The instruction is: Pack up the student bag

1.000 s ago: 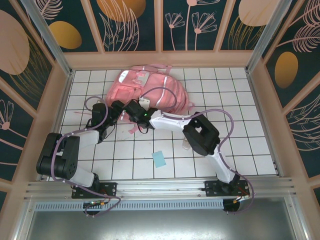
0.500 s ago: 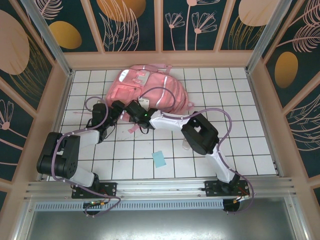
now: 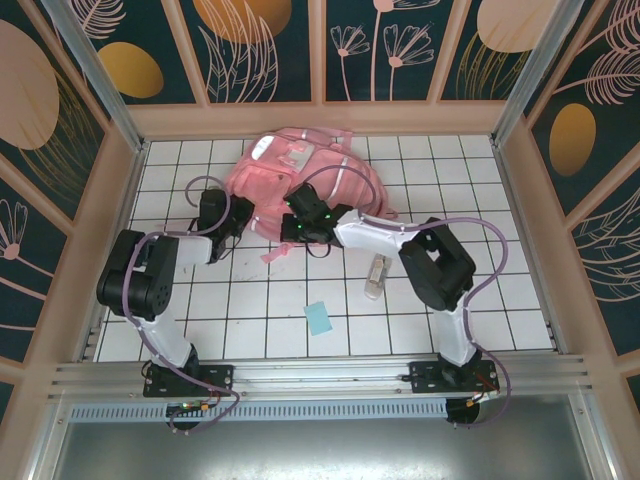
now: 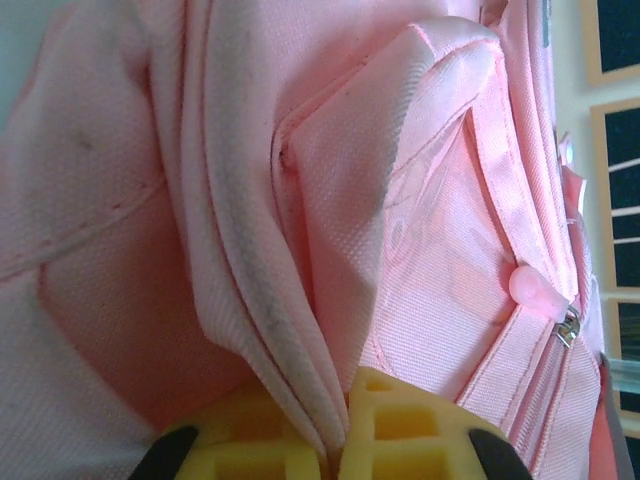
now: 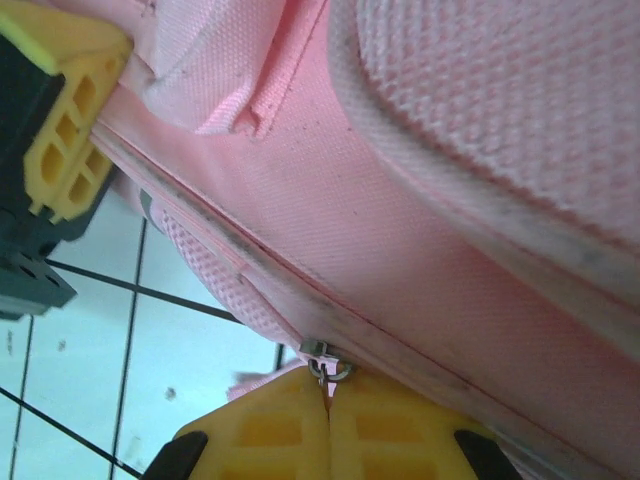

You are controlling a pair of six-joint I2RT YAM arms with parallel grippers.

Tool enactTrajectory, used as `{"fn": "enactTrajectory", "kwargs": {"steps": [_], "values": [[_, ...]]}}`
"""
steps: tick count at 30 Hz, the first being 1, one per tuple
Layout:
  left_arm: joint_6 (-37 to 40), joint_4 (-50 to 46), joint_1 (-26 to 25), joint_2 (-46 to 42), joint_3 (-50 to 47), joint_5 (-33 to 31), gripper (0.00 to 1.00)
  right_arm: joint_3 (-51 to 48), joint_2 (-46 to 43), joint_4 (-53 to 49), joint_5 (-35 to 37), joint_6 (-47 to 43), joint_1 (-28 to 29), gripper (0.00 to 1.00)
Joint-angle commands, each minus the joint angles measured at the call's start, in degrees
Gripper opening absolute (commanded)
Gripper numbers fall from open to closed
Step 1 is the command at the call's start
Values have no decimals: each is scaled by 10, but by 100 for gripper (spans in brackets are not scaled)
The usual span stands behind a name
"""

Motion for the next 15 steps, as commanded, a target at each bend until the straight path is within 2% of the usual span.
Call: {"fn": "enactTrajectory", "kwargs": {"steps": [1, 5, 10, 15], "values": [[38, -20, 17, 12, 18, -84, 0, -33, -43, -123, 4, -74, -18, 0], [64, -49, 18, 1, 33, -98, 0, -32, -46, -195, 96, -145, -35, 0], [74, -71, 19, -2, 44, -107, 0, -66, -85, -238, 90, -167, -57, 0], [85, -84, 28, 6, 61, -112, 0, -113, -124, -257, 141, -173, -89, 0]]}}
